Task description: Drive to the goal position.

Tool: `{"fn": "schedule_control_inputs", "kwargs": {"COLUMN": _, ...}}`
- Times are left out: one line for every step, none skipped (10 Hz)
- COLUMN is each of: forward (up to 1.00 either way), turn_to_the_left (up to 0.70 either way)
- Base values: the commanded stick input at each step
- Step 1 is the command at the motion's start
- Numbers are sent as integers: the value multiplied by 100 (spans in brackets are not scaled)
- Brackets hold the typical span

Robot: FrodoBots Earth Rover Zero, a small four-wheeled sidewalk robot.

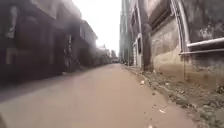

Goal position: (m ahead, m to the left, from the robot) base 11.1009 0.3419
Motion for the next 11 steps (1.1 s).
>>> {"fn": "schedule_control_inputs", "kwargs": {"forward": 100, "turn_to_the_left": 0}}
{"fn": "schedule_control_inputs", "kwargs": {"forward": 100, "turn_to_the_left": 0}}
{"fn": "schedule_control_inputs", "kwargs": {"forward": 100, "turn_to_the_left": 0}}
{"fn": "schedule_control_inputs", "kwargs": {"forward": 100, "turn_to_the_left": 0}}
{"fn": "schedule_control_inputs", "kwargs": {"forward": 100, "turn_to_the_left": 0}}
{"fn": "schedule_control_inputs", "kwargs": {"forward": 100, "turn_to_the_left": 0}}
{"fn": "schedule_control_inputs", "kwargs": {"forward": 100, "turn_to_the_left": 0}}
{"fn": "schedule_control_inputs", "kwargs": {"forward": 100, "turn_to_the_left": 0}}
{"fn": "schedule_control_inputs", "kwargs": {"forward": 100, "turn_to_the_left": 0}}
{"fn": "schedule_control_inputs", "kwargs": {"forward": 100, "turn_to_the_left": 0}}
{"fn": "schedule_control_inputs", "kwargs": {"forward": 100, "turn_to_the_left": 0}}
